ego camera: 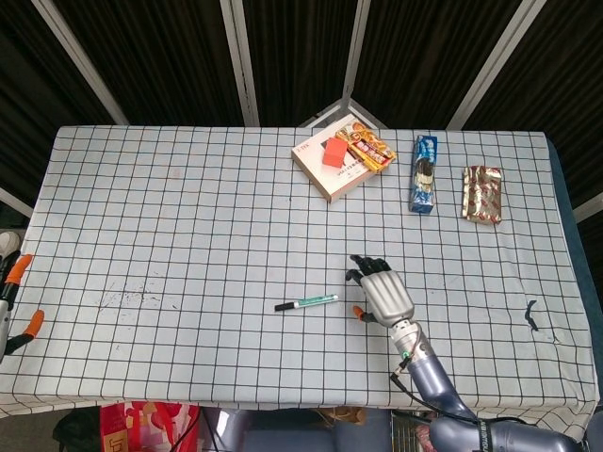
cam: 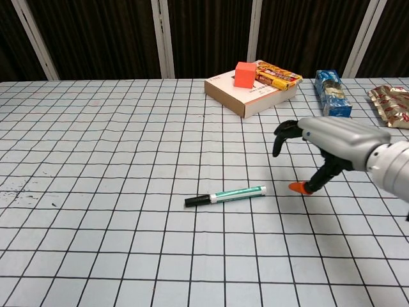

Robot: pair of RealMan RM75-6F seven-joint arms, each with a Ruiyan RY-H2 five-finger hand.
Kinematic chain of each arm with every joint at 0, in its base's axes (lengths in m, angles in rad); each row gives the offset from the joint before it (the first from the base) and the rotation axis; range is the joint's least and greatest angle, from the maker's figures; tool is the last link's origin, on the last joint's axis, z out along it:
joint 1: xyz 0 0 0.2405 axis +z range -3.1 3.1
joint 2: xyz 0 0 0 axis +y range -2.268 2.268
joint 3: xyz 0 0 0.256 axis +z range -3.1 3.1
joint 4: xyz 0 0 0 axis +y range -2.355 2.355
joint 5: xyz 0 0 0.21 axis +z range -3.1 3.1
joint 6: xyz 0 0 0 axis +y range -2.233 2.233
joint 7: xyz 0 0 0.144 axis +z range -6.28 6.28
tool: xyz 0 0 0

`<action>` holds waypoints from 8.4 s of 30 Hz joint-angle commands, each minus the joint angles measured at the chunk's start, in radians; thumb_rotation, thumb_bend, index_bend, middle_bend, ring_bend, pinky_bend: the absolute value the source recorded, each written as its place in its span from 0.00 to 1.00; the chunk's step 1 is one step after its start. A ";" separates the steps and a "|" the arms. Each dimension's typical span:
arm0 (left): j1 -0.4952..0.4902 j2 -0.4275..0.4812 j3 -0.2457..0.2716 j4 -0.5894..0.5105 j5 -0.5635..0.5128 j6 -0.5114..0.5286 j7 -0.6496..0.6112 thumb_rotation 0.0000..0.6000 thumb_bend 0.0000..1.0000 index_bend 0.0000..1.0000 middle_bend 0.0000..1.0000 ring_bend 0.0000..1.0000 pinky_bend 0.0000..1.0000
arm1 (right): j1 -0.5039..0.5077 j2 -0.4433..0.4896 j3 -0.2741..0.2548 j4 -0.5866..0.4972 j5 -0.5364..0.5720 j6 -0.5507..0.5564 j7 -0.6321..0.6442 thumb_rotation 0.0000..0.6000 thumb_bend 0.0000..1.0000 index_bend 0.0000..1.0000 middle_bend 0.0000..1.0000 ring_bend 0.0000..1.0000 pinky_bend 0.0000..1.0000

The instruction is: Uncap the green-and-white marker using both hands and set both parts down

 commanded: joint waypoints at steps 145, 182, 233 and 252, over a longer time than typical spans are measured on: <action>-0.250 -0.559 -0.046 0.022 0.266 -0.035 0.142 1.00 0.46 0.38 0.26 0.01 0.10 | 0.431 0.042 0.218 -0.499 0.594 0.344 -0.319 1.00 0.43 0.71 0.17 0.17 0.19; -0.305 -0.711 -0.087 0.208 0.268 0.064 0.029 1.00 0.46 0.42 0.27 0.01 0.10 | 0.464 0.053 0.208 -0.508 0.627 0.375 -0.242 1.00 0.43 0.71 0.17 0.17 0.19; -0.363 -0.786 -0.099 0.324 0.242 0.096 -0.008 1.00 0.46 0.50 0.32 0.01 0.10 | 0.479 0.072 0.205 -0.525 0.633 0.370 -0.169 1.00 0.45 0.73 0.17 0.17 0.19; -0.361 -0.786 -0.098 0.320 0.237 0.116 -0.002 1.00 0.46 0.61 0.38 0.02 0.10 | 0.481 0.080 0.200 -0.531 0.632 0.376 -0.165 1.00 0.45 0.74 0.17 0.17 0.19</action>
